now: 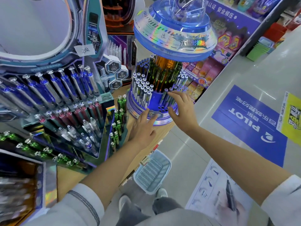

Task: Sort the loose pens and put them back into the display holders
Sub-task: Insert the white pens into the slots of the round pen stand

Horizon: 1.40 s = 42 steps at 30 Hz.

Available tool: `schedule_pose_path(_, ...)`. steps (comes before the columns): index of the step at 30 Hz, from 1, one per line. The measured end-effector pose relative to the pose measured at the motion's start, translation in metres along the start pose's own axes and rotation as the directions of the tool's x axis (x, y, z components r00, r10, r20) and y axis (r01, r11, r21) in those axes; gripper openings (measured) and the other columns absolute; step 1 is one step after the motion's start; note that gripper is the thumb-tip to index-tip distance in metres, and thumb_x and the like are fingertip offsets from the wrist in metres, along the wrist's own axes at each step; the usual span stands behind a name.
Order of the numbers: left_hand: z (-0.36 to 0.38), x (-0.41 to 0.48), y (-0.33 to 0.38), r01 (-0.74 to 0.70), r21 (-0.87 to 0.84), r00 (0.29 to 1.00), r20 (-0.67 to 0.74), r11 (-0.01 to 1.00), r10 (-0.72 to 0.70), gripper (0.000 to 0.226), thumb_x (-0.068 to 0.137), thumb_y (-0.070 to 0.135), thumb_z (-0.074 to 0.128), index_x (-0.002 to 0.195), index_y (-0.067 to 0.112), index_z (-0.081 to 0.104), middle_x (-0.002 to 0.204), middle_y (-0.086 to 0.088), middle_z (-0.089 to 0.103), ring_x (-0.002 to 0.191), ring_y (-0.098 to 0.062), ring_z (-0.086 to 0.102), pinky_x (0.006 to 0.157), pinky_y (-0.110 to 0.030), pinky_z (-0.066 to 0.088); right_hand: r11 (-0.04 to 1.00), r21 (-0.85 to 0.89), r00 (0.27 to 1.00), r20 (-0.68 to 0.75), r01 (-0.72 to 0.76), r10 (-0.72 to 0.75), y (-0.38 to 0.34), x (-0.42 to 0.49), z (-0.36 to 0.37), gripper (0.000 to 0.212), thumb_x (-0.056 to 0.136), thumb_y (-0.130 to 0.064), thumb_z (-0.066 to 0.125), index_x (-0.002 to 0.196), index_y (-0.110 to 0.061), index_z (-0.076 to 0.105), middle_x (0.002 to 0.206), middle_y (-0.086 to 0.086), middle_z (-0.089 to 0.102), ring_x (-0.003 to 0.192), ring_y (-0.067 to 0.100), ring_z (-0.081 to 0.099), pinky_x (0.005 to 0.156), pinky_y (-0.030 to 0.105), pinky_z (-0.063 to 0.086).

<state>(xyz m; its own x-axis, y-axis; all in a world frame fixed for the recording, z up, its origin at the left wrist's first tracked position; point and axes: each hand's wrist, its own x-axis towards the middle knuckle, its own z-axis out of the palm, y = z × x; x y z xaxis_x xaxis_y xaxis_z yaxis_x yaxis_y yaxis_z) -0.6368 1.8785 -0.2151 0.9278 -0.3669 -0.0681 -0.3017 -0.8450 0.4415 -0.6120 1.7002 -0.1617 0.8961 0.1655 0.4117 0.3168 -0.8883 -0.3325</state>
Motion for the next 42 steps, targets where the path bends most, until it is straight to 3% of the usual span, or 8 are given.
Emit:
schedule_pose_path(6, 0.022, -0.065, 0.002, 0.013, 0.049, 1.000, -0.019, 0.999, -0.012, 0.058, 0.096, 0.028, 0.044, 0.151, 0.024, 0.024, 0.160, -0.008, 0.008, 0.145, -0.025, 0.013, 0.114, -0.035, 0.017, 0.970, 0.237, 0.997, 0.044, 0.054, -0.067, -0.013, -0.048, 0.007, 0.030, 0.085, -0.006, 0.056, 0.113, -0.011, 0.064, 0.104, 0.003, 0.062, 0.092, 0.016, 0.058, 0.082, 0.031, 0.043)
schedule_pose_path(9, 0.035, -0.108, 0.000, 0.055, 0.109, 0.998, -0.017, 0.993, -0.054, 0.050, 0.090, 0.028, 0.044, 0.140, 0.021, 0.047, 0.152, -0.012, 0.033, 0.135, -0.029, 0.040, 0.106, -0.040, 0.035, 0.936, 0.351, 0.976, 0.211, -0.018, -0.060, -0.020, -0.078, 0.021, 0.028, 0.084, -0.009, 0.056, 0.109, -0.014, 0.066, 0.099, 0.001, 0.064, 0.082, 0.012, 0.061, 0.079, 0.038, 0.049)
schedule_pose_path(15, 0.067, -0.216, -0.015, 0.437, 0.124, 0.899, -0.024, 0.891, -0.438, 0.048, 0.073, 0.031, 0.056, 0.117, 0.017, 0.067, 0.127, -0.019, 0.060, 0.112, -0.039, 0.060, 0.085, -0.046, 0.051, 0.941, 0.339, 0.745, 0.633, -0.020, -0.212, -0.048, -0.144, 0.054, 0.051, 0.087, -0.022, 0.060, 0.136, -0.013, 0.051, 0.143, 0.009, 0.045, 0.119, 0.029, 0.053, 0.103, 0.037, 0.039)
schedule_pose_path(21, 0.080, -0.317, -0.033, 0.664, 0.046, 0.748, -0.057, 0.746, -0.661, 0.069, 0.087, 0.027, 0.055, 0.150, 0.021, 0.028, 0.159, -0.009, 0.019, 0.145, -0.033, 0.019, 0.113, -0.046, 0.020, 0.975, 0.096, 0.605, 0.771, 0.201, -0.201, -0.085, -0.185, 0.088, 0.051, 0.089, -0.042, 0.057, 0.134, -0.019, 0.052, 0.158, 0.007, 0.019, 0.144, 0.025, 0.021, 0.110, 0.036, 0.029)
schedule_pose_path(24, 0.076, -0.339, -0.039, 0.671, -0.056, 0.733, -0.105, 0.739, -0.673, 0.064, 0.093, 0.029, 0.055, 0.150, 0.022, 0.027, 0.160, -0.006, 0.018, 0.147, -0.027, 0.015, 0.116, -0.040, 0.016, 0.978, 0.061, 0.681, 0.708, 0.202, -0.185, -0.104, -0.186, 0.092, 0.039, 0.087, -0.035, 0.064, 0.123, -0.019, 0.062, 0.149, 0.015, 0.036, 0.136, 0.031, 0.034, 0.109, 0.037, 0.030)
schedule_pose_path(30, 0.047, -0.419, -0.067, 0.732, -0.312, 0.484, -0.389, 0.606, -0.784, 0.036, 0.082, 0.025, 0.052, 0.112, 0.014, 0.067, 0.109, -0.014, 0.060, 0.099, -0.038, 0.058, 0.079, -0.044, 0.051, 0.895, 0.436, 0.585, 0.702, 0.098, -0.406, -0.212, -0.192, 0.091, 0.022, 0.089, -0.009, 0.059, 0.111, -0.010, 0.064, 0.108, 0.009, 0.065, 0.100, 0.027, 0.062, 0.089, 0.036, 0.047)
schedule_pose_path(35, 0.012, -0.496, -0.128, 0.792, -0.444, 0.225, -0.425, 0.419, -0.877, 0.016, 0.088, 0.015, 0.057, 0.102, 0.010, 0.064, 0.097, -0.014, 0.057, 0.089, -0.037, 0.054, 0.076, -0.043, 0.044, 0.815, 0.579, 0.522, 0.699, -0.011, -0.490, -0.336, -0.226, 0.113, 0.017, 0.089, -0.010, 0.058, 0.104, -0.013, 0.066, 0.077, -0.007, 0.064, 0.071, 0.017, 0.063, 0.077, 0.038, 0.053)
schedule_pose_path(42, -0.008, -0.534, -0.194, 0.808, -0.440, 0.374, -0.132, 0.392, -0.918, 0.046, 0.085, 0.028, 0.066, 0.125, 0.012, 0.049, 0.118, -0.012, 0.049, 0.106, -0.033, 0.053, 0.084, -0.041, 0.043, 0.859, 0.485, 0.583, 0.750, -0.165, -0.312, -0.455, -0.263, 0.149, 0.019, 0.093, -0.022, 0.058, 0.108, -0.011, 0.062, 0.088, 0.003, 0.068, 0.079, 0.024, 0.067, 0.077, 0.036, 0.052)
